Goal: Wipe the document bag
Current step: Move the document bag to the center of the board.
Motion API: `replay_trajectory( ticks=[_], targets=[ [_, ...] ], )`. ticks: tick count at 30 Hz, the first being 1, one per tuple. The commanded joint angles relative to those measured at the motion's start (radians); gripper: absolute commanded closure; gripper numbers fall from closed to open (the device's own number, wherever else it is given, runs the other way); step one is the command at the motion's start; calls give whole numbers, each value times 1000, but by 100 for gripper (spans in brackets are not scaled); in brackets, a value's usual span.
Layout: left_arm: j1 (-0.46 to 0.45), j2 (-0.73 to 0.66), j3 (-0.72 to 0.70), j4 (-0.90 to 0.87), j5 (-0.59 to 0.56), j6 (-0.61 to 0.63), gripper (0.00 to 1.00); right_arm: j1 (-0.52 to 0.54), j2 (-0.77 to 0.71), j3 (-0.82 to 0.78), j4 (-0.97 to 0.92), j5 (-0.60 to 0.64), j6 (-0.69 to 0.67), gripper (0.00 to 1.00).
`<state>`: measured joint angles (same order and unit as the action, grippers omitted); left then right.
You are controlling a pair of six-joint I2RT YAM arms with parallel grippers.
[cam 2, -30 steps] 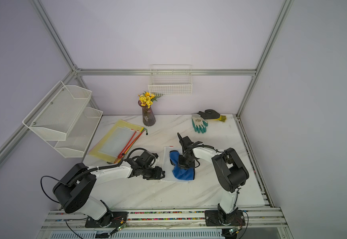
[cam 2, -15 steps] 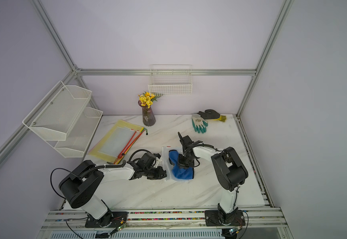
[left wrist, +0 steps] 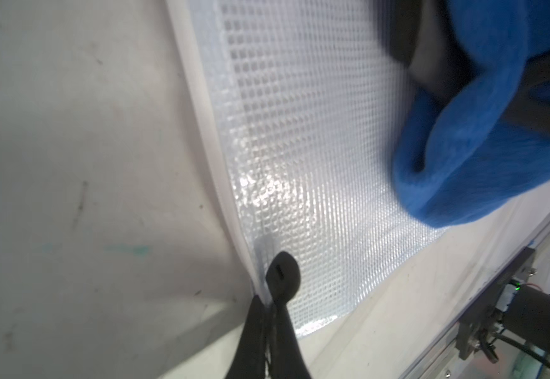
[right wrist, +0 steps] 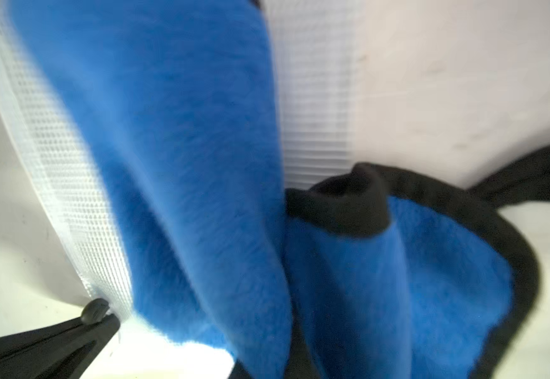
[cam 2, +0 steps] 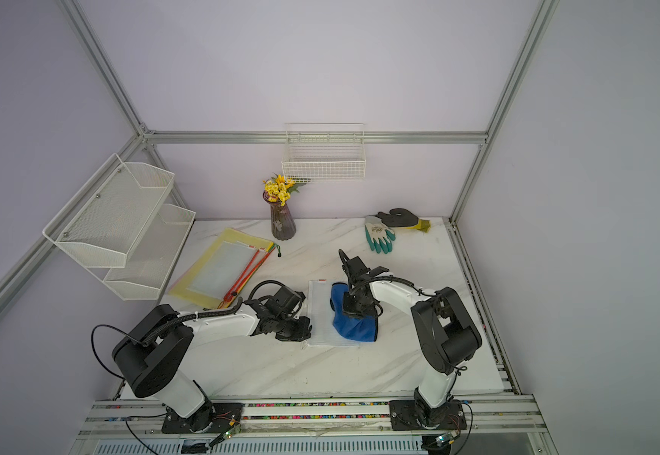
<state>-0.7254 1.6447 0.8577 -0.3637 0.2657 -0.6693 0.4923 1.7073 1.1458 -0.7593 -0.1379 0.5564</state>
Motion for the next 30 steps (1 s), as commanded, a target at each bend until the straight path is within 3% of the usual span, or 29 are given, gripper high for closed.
replay_trajectory(
  ticks=[1,6,13,22,30],
  targets=[
    [-2,45,103,-185,-42,128,100,-6,-127,167,-116,186,-11,100],
    [-14,161,264,-231,20,249,100,-5,-212,362,-130,237,-56,100],
    [-78,402,581,-338,8,430,100,-4,-274,451,-52,380,-60,100],
    [-108,701,1049,-447,-74,609,100,-3,-329,416,72,302,-48,100],
    [-127,966,1486,-476,-17,683,100,-1,-326,451,85,245,-62,100]
  ],
)
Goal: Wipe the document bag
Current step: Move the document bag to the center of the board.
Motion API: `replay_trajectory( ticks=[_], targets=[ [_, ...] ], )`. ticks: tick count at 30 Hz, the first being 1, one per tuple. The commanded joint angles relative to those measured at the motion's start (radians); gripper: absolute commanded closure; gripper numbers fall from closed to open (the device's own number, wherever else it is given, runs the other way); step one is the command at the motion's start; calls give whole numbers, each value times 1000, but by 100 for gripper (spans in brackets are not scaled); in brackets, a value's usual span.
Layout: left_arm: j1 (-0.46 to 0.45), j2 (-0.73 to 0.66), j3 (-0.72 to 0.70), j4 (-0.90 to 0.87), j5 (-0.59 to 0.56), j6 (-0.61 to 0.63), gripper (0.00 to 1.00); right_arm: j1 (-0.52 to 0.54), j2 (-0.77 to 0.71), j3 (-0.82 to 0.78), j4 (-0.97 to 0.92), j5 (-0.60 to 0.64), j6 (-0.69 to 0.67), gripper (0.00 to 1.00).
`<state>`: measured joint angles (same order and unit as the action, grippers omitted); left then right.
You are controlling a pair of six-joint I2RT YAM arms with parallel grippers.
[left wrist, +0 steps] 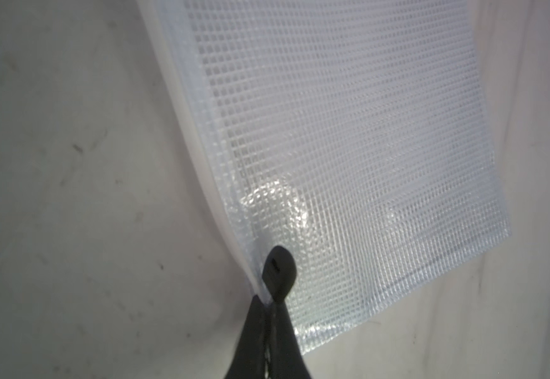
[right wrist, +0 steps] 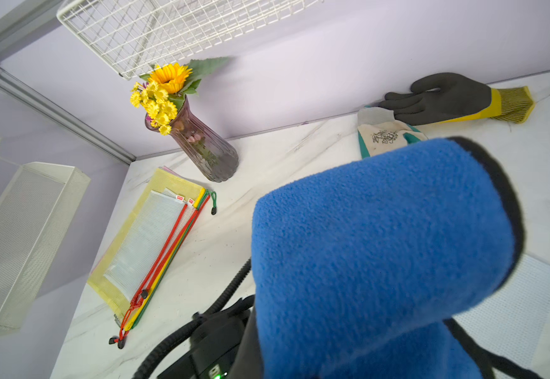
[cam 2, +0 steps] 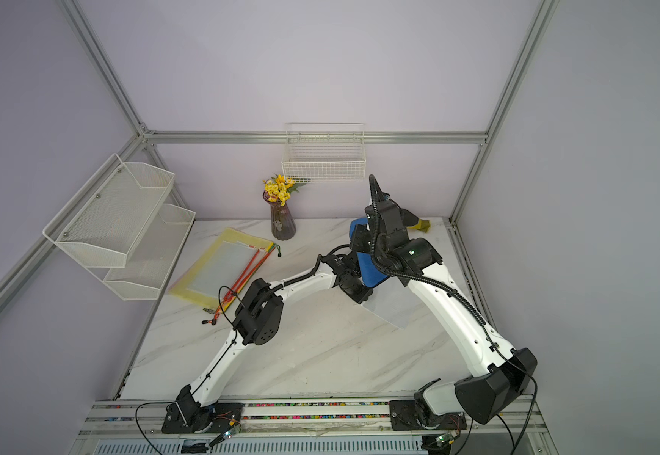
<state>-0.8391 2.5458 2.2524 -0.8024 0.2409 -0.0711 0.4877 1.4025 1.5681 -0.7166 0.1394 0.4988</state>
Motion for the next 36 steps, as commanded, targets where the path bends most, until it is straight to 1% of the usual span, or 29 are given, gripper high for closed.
replay_trajectory(
  ticks=[1,3,5,11,13,17,18,20,22,24,27,30,33,36],
  targets=[
    [-20,92,133,-35,12,100,100,4,-20,29,39,-41,-5,100],
    [-28,117,174,-16,29,117,100,3,-16,29,32,-50,-5,100],
    [-28,119,156,32,53,110,100,3,-15,30,23,-60,-8,100],
    [-49,142,161,71,108,152,100,3,-9,24,2,-83,-18,100],
    [-54,145,162,85,85,155,99,4,-3,24,0,-93,-20,100],
    [-54,149,162,114,60,142,66,3,4,23,-3,-107,-20,100],
    [-54,148,162,117,52,142,61,3,3,23,-3,-109,-22,100],
    [-54,141,159,124,33,139,54,3,4,20,-2,-114,-23,100],
    [-52,124,146,138,17,136,50,3,1,16,2,-113,-23,100],
    [-50,94,120,156,-1,127,49,4,-2,15,3,-97,-24,100],
    [-37,4,20,208,-32,83,48,4,-7,27,-19,-26,-29,100],
    [-4,-134,-164,269,-45,9,47,-6,-15,23,-27,36,-39,100],
    [39,-274,-362,307,-80,-62,44,-36,-26,11,-20,46,-31,100],
    [87,-382,-502,241,-124,-138,44,-59,-16,30,-28,17,-43,100]
  ],
)
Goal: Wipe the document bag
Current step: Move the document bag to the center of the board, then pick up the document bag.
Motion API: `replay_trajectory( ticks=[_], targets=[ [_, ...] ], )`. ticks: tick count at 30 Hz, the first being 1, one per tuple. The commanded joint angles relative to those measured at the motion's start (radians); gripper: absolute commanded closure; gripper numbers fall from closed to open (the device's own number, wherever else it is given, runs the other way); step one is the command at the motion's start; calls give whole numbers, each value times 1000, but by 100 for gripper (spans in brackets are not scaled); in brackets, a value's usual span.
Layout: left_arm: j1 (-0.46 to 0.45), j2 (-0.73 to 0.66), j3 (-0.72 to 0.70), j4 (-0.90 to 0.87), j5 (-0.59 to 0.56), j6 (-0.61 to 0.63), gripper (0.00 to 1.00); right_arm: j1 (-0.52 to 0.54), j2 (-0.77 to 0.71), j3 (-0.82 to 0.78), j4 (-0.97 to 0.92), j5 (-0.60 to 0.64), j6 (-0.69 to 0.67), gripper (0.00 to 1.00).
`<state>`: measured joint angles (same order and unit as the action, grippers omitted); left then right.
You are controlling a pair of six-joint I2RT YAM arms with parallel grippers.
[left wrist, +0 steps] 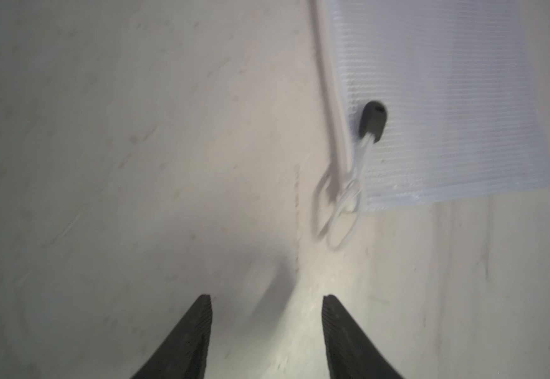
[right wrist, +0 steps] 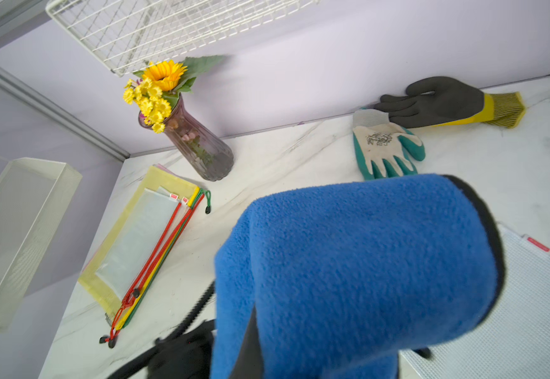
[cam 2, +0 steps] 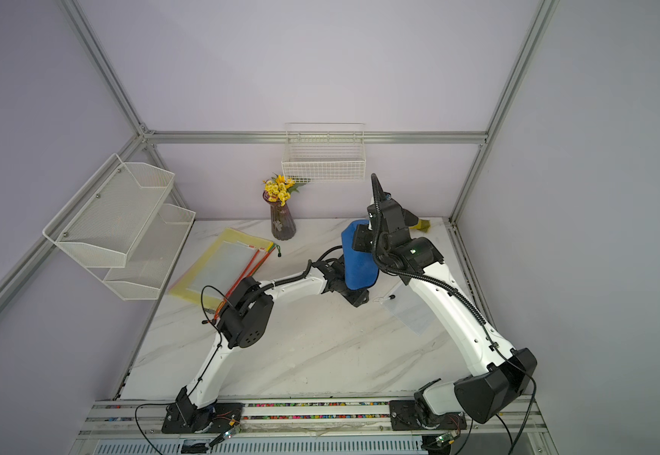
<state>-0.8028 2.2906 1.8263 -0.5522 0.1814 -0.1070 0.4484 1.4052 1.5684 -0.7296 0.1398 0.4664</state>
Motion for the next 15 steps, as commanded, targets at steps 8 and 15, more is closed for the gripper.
replay_trajectory(
  ticks=[8,15],
  targets=[
    [171,-502,-546,-66,-214,-364,39,-23,80,-43,-45,-191,29,100],
    [268,-705,-695,-288,-433,-514,33,28,242,-75,-3,-361,-10,100]
  ],
)
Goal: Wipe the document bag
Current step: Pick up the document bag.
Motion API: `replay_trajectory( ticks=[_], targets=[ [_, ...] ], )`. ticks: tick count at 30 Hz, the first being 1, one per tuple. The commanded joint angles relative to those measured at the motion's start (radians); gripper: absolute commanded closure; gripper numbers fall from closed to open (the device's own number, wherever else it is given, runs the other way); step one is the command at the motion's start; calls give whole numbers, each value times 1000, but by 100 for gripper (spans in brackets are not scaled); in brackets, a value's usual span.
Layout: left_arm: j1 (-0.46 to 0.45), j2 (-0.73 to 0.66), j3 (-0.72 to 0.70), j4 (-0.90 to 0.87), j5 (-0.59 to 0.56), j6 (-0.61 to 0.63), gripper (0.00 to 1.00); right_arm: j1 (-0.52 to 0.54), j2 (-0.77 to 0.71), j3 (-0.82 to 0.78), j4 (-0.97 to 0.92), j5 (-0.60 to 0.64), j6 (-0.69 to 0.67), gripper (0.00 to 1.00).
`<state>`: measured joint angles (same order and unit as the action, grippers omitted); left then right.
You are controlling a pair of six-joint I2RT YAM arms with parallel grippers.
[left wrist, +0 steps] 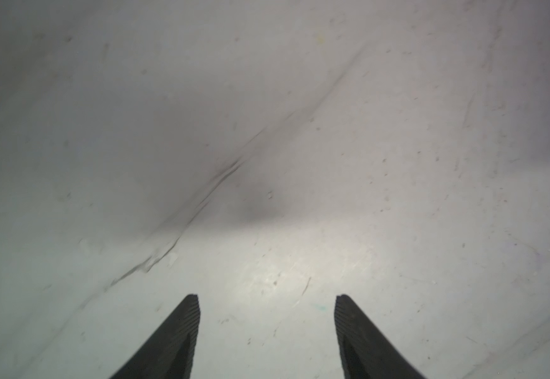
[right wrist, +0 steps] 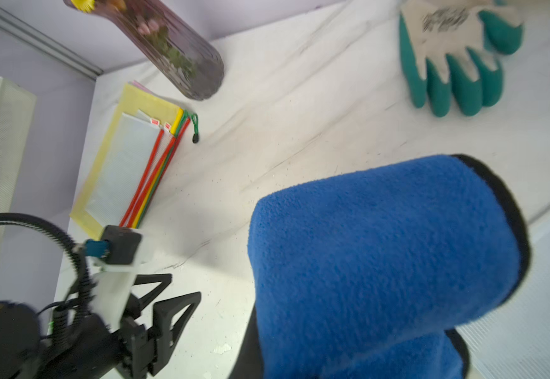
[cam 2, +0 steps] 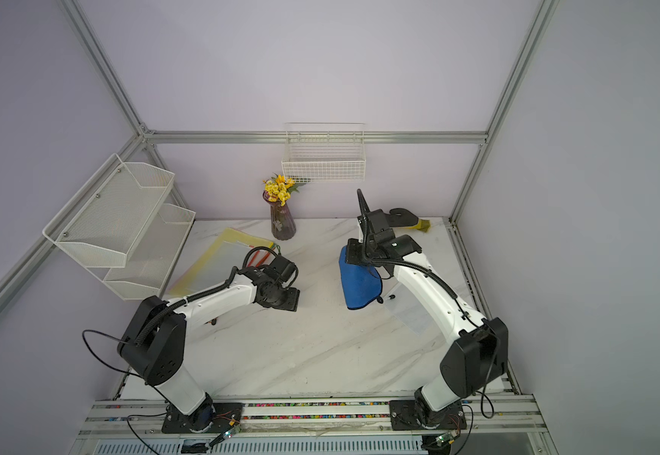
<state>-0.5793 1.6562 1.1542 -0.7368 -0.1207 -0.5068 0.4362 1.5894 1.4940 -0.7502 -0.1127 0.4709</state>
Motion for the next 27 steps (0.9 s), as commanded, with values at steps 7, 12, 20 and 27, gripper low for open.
replay_trajectory(
  ticks=[7,12,20,27],
  targets=[
    [254,-165,-80,-140,-246,-109,32,100,216,-54,125,-153,-13,100],
    [347,-105,-12,-127,-306,-39,29,124,324,-36,146,-179,-28,100],
    [453,51,93,-145,-337,52,29,148,472,-17,84,-179,-101,100],
    [473,161,152,-96,-351,93,32,148,499,-69,104,-185,-104,100]
  ],
)
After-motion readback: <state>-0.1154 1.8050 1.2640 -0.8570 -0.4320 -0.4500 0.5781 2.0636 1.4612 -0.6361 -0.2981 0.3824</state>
